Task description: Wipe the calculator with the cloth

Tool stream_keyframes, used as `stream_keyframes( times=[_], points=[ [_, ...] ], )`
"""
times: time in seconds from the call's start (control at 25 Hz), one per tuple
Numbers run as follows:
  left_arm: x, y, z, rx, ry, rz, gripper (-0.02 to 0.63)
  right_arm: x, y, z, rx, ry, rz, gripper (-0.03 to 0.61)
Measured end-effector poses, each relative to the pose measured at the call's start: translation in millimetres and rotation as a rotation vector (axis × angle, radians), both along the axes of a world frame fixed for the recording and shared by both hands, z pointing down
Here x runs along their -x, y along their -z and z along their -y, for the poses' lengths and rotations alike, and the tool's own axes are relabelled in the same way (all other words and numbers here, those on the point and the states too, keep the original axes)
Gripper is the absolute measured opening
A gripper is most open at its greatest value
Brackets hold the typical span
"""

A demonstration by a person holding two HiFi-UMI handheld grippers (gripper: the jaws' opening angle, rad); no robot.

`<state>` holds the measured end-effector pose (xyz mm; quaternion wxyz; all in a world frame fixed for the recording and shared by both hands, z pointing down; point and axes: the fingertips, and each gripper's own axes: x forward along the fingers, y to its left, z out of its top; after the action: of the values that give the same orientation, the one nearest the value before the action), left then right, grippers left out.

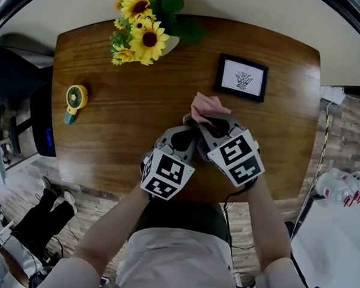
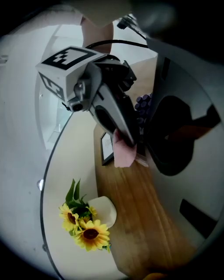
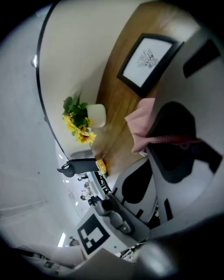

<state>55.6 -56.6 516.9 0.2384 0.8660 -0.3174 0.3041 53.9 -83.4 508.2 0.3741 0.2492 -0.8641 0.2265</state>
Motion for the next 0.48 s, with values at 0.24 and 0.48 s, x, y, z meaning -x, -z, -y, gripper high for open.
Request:
stream_keyframes(
  times=[0.24, 0.48],
  points=[
    [4, -1, 1, 0.001, 0.055, 0.015, 0.002, -11, -1, -37, 0.045, -0.025, 0.011, 0.017],
    [3, -1, 1, -0.004, 0.041, 0.018, 0.002, -37, -1, -91, 0.102, -0.022, 0.004, 0.017]
  ],
)
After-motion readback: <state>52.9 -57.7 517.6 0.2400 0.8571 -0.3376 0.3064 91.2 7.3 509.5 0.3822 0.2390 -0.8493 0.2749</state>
